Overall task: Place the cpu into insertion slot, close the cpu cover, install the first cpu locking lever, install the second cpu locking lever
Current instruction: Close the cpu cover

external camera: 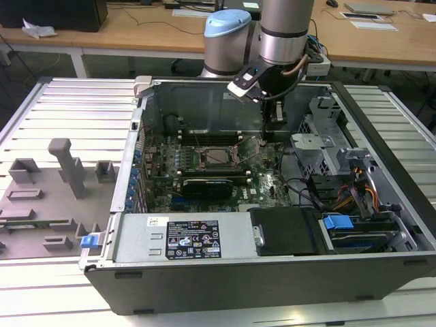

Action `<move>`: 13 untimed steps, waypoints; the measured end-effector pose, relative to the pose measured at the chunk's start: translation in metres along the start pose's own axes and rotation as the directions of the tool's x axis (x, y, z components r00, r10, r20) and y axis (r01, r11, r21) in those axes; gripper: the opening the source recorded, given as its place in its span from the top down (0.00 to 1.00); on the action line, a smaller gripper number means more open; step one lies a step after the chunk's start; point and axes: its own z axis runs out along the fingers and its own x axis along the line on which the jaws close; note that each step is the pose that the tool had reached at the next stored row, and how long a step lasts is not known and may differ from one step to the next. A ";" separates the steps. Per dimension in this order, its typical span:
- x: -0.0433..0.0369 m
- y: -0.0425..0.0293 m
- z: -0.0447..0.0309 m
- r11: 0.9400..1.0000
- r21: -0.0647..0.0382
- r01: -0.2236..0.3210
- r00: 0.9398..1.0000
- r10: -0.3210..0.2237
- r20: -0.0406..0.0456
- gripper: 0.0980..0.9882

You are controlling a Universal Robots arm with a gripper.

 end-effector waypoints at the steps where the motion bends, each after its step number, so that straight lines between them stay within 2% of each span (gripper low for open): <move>1: 0.0000 0.0014 0.0010 1.000 0.000 0.000 1.000 0.000 0.000 0.99; 9: 0.0007 0.0007 0.0205 1.000 0.000 0.000 1.000 0.000 0.000 0.99; 12: 0.0007 0.0006 0.0206 1.000 0.001 0.000 1.000 0.000 0.000 0.99; 13: 0.0007 0.0006 0.0207 1.000 0.006 0.000 1.000 0.000 0.000 0.99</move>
